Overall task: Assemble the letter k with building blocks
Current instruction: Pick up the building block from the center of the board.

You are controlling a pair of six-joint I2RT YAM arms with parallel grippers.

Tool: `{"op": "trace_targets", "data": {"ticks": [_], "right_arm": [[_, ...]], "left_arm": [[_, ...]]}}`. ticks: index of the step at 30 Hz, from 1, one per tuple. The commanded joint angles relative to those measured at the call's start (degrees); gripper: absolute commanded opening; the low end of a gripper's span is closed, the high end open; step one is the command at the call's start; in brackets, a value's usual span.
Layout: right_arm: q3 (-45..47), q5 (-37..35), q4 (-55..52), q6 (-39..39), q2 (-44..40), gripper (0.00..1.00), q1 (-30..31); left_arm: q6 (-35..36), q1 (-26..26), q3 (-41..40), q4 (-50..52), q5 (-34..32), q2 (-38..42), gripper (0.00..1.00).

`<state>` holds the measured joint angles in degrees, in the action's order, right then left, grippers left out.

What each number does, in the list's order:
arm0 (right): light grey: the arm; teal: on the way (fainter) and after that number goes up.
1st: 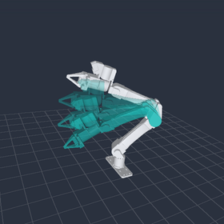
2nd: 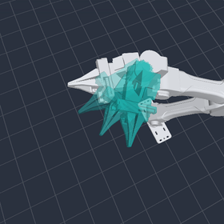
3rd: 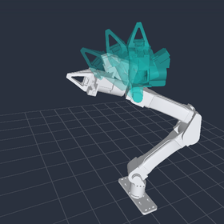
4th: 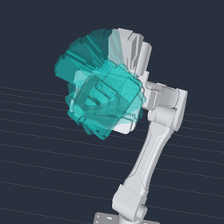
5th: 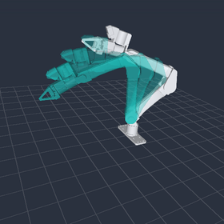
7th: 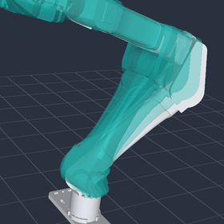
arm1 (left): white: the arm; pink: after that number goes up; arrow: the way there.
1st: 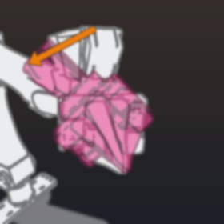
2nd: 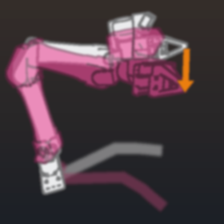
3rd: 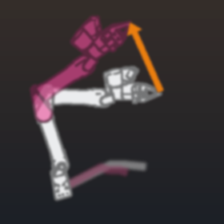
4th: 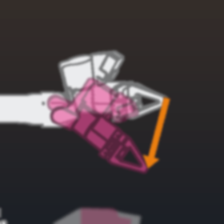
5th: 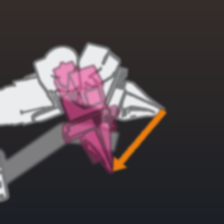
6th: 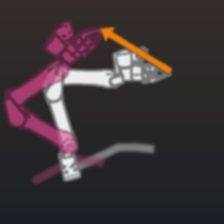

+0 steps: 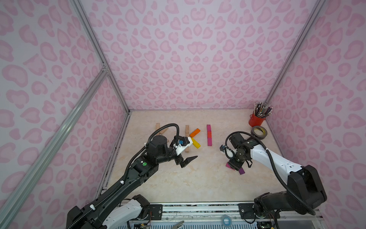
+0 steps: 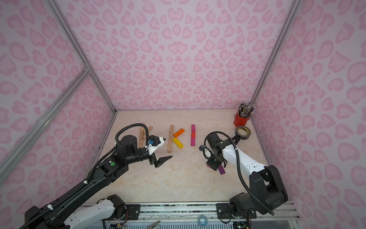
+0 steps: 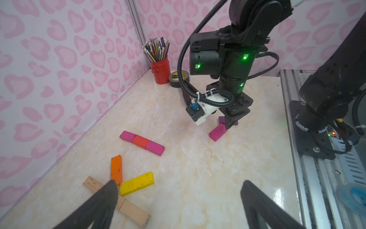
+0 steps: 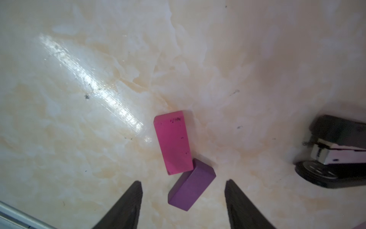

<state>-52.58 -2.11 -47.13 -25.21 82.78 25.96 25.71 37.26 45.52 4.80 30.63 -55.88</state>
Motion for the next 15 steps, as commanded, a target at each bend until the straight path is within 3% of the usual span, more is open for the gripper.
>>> {"op": "trace_targets", "data": {"ticks": [1, 15], "right_arm": [[-0.16, 0.75, -0.43, -1.85, 2.23, 0.68, -0.37], [0.29, 2.7, 2.37, -3.31, 8.04, 0.56, -1.35]], "left_arm": [[1.22, 0.18, -0.3, -0.58, -0.66, 0.25, 0.98], [1.7, 0.19, -0.48, -0.4, -1.13, -0.02, 0.98]]}}
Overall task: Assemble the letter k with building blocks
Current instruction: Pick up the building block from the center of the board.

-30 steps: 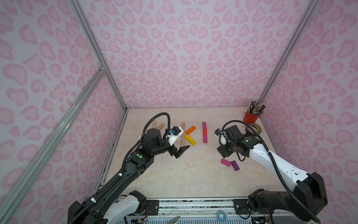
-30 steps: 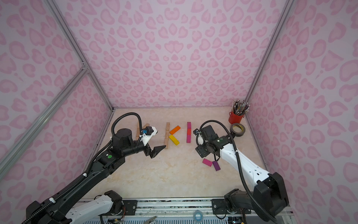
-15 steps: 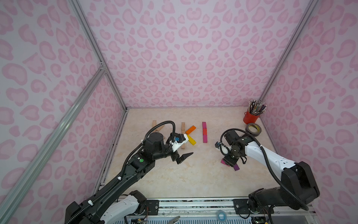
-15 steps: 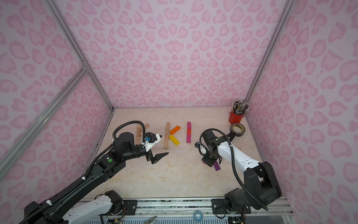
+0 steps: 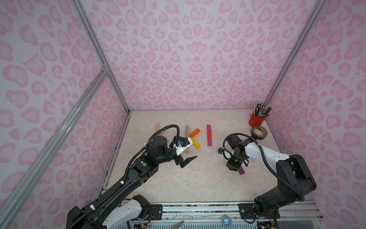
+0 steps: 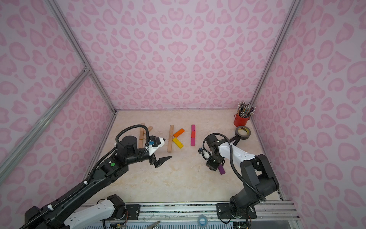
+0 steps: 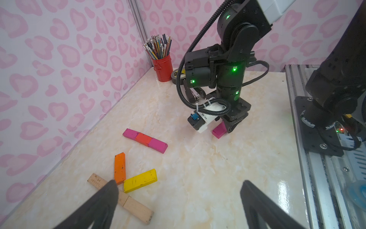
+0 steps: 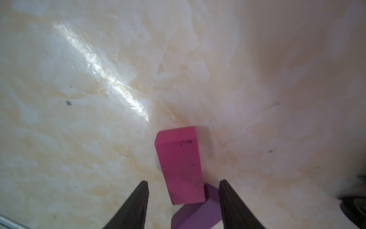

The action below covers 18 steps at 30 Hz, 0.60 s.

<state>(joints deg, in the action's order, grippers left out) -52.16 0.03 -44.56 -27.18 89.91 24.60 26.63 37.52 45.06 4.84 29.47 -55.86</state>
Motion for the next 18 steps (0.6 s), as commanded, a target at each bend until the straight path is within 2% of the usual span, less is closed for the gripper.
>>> {"op": "trace_targets", "data": {"ticks": [1, 11, 16, 18], "right_arm": [[-0.22, 0.74, -0.15, -1.62, 1.28, 0.54, 0.01], [-1.36, 2.17, 0.91, -0.18, 5.08, 0.29, -0.06], [-1.79, 2.88, 2.36, 3.36, 4.18, 0.24, -0.25], [-2.36, 2.6, 4.2, 7.55, 2.28, 0.22, -0.58]], "left_arm": [[0.79, -0.08, -0.08, -0.45, -0.01, -0.04, 0.98], [0.96, -0.08, -0.34, -0.45, -0.67, -0.04, 0.98], [0.88, -0.08, -0.36, -0.51, -1.11, -0.13, 0.98], [0.75, -0.08, -0.42, -0.6, -1.57, -0.09, 0.98]]}}
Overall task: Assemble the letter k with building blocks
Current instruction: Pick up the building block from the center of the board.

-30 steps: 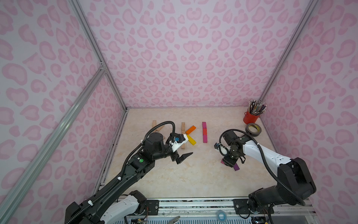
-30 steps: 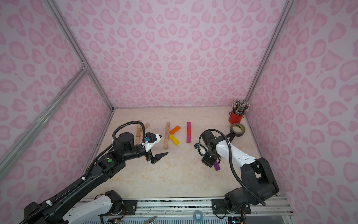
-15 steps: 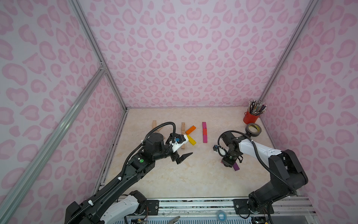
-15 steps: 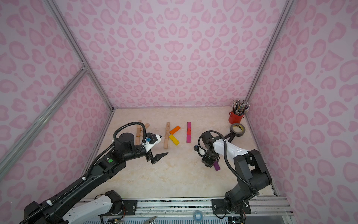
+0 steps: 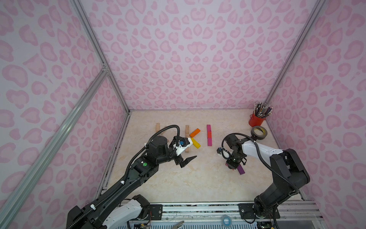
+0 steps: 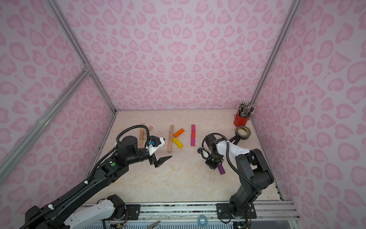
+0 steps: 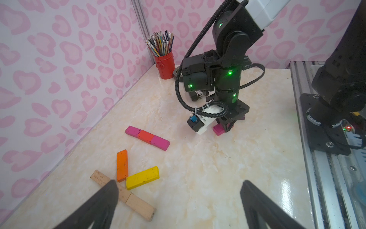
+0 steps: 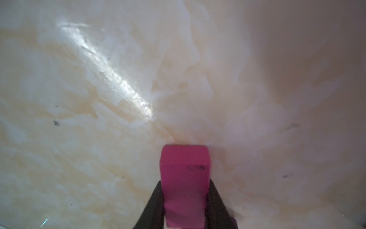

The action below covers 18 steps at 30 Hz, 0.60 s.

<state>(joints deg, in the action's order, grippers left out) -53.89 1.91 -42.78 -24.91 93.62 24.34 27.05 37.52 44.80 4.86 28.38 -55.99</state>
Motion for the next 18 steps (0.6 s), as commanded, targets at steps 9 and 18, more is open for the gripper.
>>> {"op": "trace_targets", "data": {"ticks": [9, 18], "right_arm": [[-10.77, -5.0, 9.64, 53.38, -0.55, 0.21, -2.01], [-15.3, -8.09, 20.0, 82.63, 8.57, 0.12, -2.89]], "left_arm": [[-0.15, -0.08, -0.51, -1.26, -4.07, 0.18, 0.98], [-0.11, -0.08, -1.01, -1.47, -5.52, 0.88, 0.98]]}}
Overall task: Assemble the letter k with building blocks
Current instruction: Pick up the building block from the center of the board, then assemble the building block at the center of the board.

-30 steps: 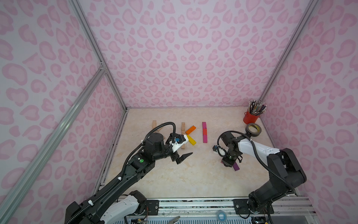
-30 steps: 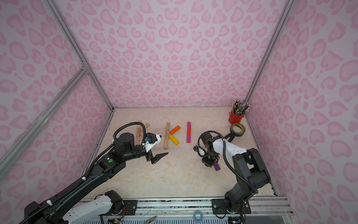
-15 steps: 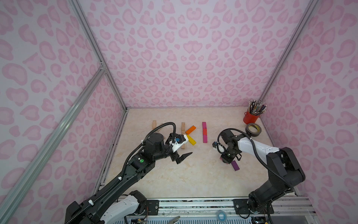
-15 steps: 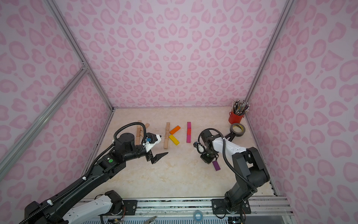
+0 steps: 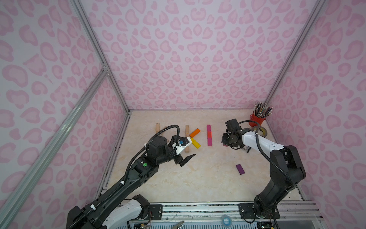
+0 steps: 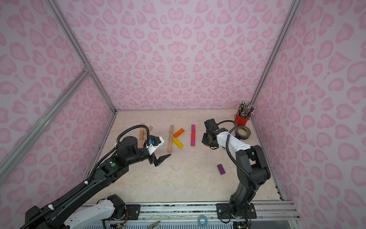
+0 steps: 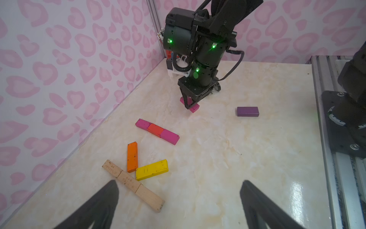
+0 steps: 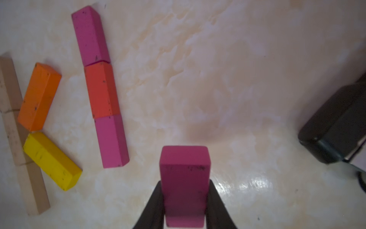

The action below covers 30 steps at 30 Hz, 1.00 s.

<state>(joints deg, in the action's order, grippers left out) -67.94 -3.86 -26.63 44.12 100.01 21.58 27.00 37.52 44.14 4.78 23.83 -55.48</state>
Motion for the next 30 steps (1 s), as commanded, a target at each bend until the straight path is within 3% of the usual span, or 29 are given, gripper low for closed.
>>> {"op": "trace_targets", "data": {"ticks": [1, 6, 10, 14, 21, 30], "right_arm": [[-2.44, -2.9, 3.83, 15.47, 3.41, 0.12, -0.14], [-10.02, -2.98, 0.58, 24.87, 11.58, 0.11, -0.05], [-14.77, -1.77, -0.54, 25.77, 16.55, 0.12, 0.13], [-19.62, -2.29, -3.98, 25.29, 19.97, 0.12, 0.21], [-27.28, -0.83, -10.95, 27.55, 25.88, 0.12, 0.21], [-31.96, -0.55, -12.3, 29.27, 28.99, 0.17, 0.21]], "left_arm": [[-0.05, -0.08, -0.39, -1.52, -1.09, 0.4, 0.98], [0.06, -0.08, -0.43, -1.44, -1.21, 0.07, 0.98], [0.0, -0.08, -0.65, -1.69, -2.37, 0.2, 0.98], [-5.42, -1.21, -0.69, -4.48, -6.08, -0.81, 0.99], [-11.03, -6.2, 0.85, -6.6, 2.68, -3.87, 0.99], [-8.29, -6.23, 1.26, -4.86, 3.77, -4.63, 0.99]]}}
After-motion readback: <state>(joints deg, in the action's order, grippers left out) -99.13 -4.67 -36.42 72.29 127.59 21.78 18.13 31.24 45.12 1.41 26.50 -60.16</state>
